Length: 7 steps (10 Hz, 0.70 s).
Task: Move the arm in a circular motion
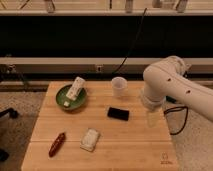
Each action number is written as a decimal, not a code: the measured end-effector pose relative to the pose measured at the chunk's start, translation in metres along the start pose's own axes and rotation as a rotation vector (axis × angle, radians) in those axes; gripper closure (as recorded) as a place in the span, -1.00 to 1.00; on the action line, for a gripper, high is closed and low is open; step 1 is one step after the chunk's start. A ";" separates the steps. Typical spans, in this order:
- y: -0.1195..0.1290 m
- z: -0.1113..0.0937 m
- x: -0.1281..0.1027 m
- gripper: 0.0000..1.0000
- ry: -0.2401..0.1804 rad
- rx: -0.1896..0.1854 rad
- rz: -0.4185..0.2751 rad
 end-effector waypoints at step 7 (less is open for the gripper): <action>-0.020 0.004 0.040 -0.60 -0.009 -0.004 0.099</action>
